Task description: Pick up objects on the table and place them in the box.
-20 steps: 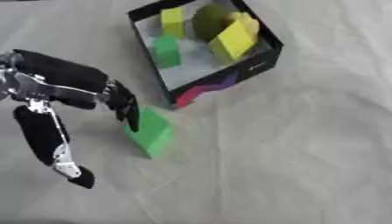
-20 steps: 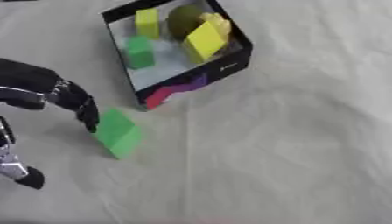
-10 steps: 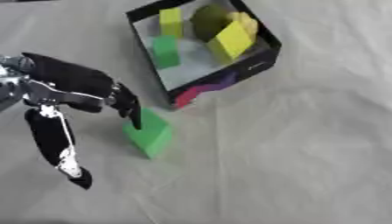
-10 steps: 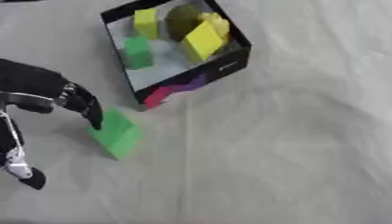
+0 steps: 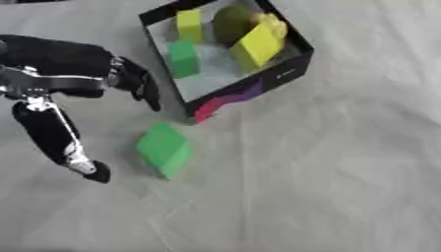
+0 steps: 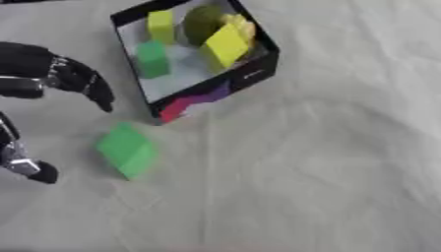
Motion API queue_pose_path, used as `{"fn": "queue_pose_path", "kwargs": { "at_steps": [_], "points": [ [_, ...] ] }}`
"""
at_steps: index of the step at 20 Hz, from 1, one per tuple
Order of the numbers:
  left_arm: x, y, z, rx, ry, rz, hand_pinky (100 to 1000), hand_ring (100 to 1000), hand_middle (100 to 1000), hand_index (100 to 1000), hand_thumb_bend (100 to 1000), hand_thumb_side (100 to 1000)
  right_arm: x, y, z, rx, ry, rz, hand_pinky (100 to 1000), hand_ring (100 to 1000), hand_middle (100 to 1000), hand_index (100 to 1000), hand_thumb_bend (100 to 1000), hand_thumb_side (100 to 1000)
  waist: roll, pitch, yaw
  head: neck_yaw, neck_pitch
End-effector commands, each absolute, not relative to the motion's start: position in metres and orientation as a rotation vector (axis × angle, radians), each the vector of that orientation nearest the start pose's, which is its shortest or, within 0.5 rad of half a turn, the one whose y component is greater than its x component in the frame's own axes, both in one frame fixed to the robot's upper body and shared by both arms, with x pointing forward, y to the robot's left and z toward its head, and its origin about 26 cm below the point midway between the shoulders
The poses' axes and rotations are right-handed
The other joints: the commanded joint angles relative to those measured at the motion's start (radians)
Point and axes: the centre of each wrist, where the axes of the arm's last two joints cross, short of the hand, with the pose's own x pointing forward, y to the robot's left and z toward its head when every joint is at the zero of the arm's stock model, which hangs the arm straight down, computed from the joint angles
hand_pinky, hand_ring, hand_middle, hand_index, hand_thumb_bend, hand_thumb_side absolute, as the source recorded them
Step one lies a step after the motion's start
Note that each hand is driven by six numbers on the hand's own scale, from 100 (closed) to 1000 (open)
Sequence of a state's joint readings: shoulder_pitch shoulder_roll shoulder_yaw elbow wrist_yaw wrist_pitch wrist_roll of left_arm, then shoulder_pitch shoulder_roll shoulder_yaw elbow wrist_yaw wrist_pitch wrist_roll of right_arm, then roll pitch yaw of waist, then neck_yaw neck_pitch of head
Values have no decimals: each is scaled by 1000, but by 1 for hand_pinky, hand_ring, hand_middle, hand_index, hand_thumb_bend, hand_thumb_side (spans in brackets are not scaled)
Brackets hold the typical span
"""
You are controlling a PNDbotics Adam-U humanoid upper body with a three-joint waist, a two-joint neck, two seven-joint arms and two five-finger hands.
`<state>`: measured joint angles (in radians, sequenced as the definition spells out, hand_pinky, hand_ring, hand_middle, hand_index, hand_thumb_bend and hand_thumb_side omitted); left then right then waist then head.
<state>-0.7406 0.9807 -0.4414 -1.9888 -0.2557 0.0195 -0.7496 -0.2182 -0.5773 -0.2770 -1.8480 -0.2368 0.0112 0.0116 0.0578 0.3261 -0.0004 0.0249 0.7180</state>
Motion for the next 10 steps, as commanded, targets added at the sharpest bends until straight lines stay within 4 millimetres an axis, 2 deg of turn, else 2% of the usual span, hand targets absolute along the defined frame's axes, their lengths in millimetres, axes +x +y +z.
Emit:
{"fn": "queue_pose_path", "kwargs": {
  "at_steps": [1,10],
  "points": [
    [299,229,314,570,-1479,-2078,822,798,835,853,689,254,292,-390,219,-408,-2129,233,810,711,691,838,100,672,10,-33,-3,-3,-13],
    [320,219,303,543,-1427,-2098,807,781,805,863,688,266,292,-390,218,-410,-2123,233,811,711,693,839,100,677,14,-26,-3,-6,-15]
  ]
}}
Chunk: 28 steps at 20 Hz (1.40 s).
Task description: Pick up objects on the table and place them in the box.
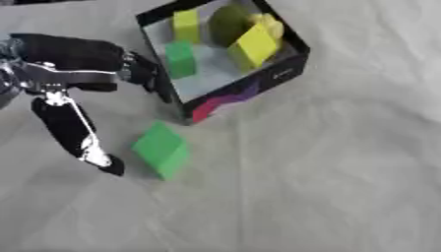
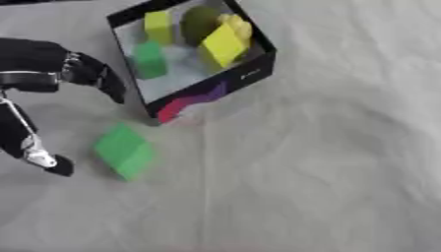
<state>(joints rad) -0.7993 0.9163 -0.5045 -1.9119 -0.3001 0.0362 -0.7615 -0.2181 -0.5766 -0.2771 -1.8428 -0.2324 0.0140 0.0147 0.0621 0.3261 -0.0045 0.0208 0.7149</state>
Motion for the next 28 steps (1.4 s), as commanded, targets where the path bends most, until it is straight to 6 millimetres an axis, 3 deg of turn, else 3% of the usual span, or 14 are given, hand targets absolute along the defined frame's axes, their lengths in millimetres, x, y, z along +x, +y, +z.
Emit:
{"fn": "queue_pose_path", "kwargs": {
  "at_steps": [1,7,11,28],
  "points": [
    [321,218,302,538,-1422,-2099,801,775,801,866,689,270,292,-390,218,-410,-2123,233,811,712,693,840,100,677,10,-26,2,-2,-12],
    [333,216,295,519,-1379,-2106,795,769,802,868,694,281,293,-390,218,-405,-2123,236,812,712,694,840,100,676,9,-26,1,-2,-13],
    [340,216,289,510,-1331,-2123,803,782,849,848,702,296,293,-389,218,-401,-2122,237,813,711,694,841,100,677,8,-25,0,1,-15],
    [366,212,269,542,-1272,-2152,807,787,827,875,759,267,294,-389,216,-393,-2119,243,815,709,694,840,100,678,4,-20,-1,5,-17]
  ]
}}
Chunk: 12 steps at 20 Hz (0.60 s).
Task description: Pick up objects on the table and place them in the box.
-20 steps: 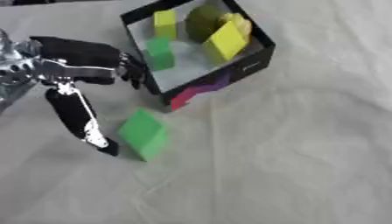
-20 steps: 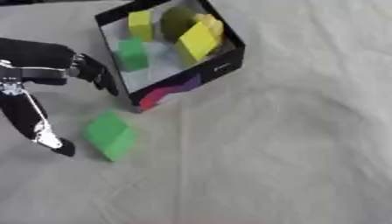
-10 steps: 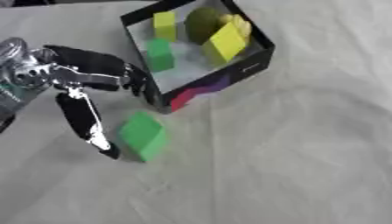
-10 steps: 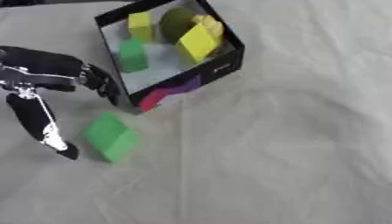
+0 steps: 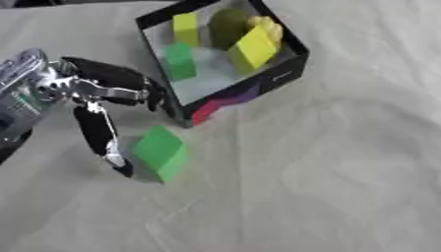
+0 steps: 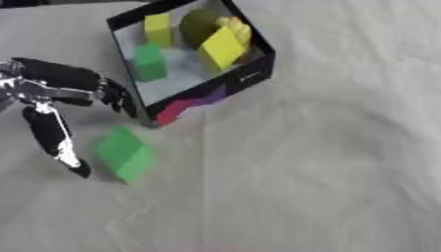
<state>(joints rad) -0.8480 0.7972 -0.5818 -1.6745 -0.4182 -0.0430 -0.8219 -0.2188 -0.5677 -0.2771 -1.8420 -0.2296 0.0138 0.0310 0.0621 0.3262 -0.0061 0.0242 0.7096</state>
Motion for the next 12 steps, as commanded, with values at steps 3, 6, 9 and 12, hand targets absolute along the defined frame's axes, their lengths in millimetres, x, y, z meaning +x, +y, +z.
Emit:
{"fn": "queue_pose_path", "kwargs": {
  "at_steps": [3,6,9,12],
  "points": [
    [367,207,267,550,-1279,-2172,807,787,825,869,763,263,294,-389,216,-391,-2119,245,815,709,694,841,100,678,3,-20,2,4,-12],
    [370,201,264,553,-1277,-2197,804,784,816,861,768,261,294,-388,215,-389,-2119,246,815,709,694,841,100,678,2,-20,0,6,-12],
    [373,196,260,559,-1271,-2220,802,782,809,859,770,255,294,-388,215,-388,-2118,247,816,709,694,841,100,679,2,-19,0,8,-13],
    [377,192,255,566,-1272,-2238,794,774,785,848,758,235,294,-388,215,-386,-2118,248,816,708,694,841,100,679,2,-18,-1,9,-13]
  ]
}}
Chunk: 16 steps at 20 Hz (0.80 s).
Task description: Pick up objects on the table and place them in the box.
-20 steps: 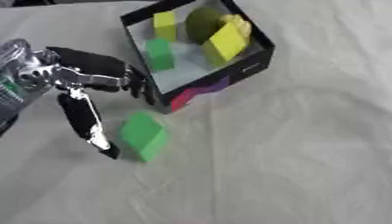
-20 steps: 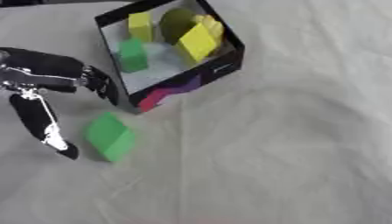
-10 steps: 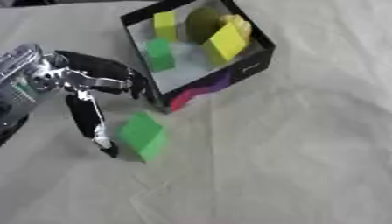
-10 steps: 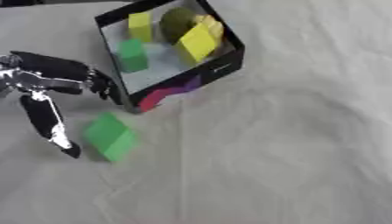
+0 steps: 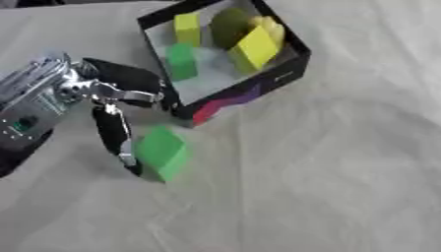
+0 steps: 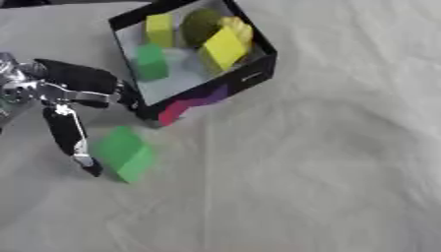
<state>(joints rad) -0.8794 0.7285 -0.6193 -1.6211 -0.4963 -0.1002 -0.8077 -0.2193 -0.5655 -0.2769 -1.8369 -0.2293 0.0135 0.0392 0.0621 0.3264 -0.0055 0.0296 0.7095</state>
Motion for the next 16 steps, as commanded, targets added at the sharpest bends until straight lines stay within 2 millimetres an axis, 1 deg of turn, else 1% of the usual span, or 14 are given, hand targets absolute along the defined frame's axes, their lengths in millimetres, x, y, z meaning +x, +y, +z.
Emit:
{"fn": "queue_pose_path", "kwargs": {
  "at_steps": [1,3,4,5,6,7,8,9,10,12,14,16],
  "points": [
    [378,191,253,568,-1270,-2241,793,772,782,847,757,234,294,-388,215,-385,-2118,249,816,708,694,841,100,679,2,-18,-2,4,-13],
    [380,191,250,569,-1271,-2240,765,736,734,826,721,182,294,-388,215,-387,-2117,248,817,708,695,842,100,680,3,-17,-3,5,-13],
    [382,191,249,569,-1276,-2234,745,703,697,801,679,133,294,-388,215,-387,-2117,248,817,708,695,842,100,681,3,-17,-3,5,-13],
    [383,191,247,570,-1285,-2227,737,691,684,792,661,118,294,-388,215,-387,-2116,248,817,708,695,842,100,681,3,-17,-3,6,-13],
    [383,191,246,570,-1302,-2214,680,609,597,719,533,100,294,-388,214,-386,-2115,248,817,708,695,842,100,681,3,-17,-3,6,-13],
    [384,191,246,567,-1332,-2196,659,583,567,688,481,100,294,-389,214,-387,-2115,248,817,708,695,842,100,681,3,-17,-3,6,-12],
    [383,190,247,566,-1375,-2173,625,549,516,628,397,100,294,-389,214,-387,-2114,248,817,708,695,842,100,679,3,-18,-3,7,-11],
    [382,190,250,569,-1422,-2148,619,543,506,614,384,100,294,-389,214,-386,-2115,249,817,708,695,842,100,679,3,-18,-4,7,-10],
    [378,189,253,575,-1470,-2126,605,523,471,568,347,100,294,-389,215,-386,-2115,250,818,709,696,843,100,677,2,-19,-4,6,-9],
    [361,187,270,570,-1574,-2104,599,506,455,546,306,100,294,-389,215,-389,-2115,254,818,709,696,843,100,675,2,-22,-3,5,-7],
    [336,185,292,535,-1643,-2108,599,496,454,544,294,100,293,-390,214,-393,-2114,254,818,709,696,843,100,673,3,-25,-4,3,-5],
    [308,186,322,528,-1726,-2108,609,491,455,546,305,100,292,-391,214,-395,-2114,255,819,708,697,843,100,670,5,-31,-1,0,0]
  ]
}}
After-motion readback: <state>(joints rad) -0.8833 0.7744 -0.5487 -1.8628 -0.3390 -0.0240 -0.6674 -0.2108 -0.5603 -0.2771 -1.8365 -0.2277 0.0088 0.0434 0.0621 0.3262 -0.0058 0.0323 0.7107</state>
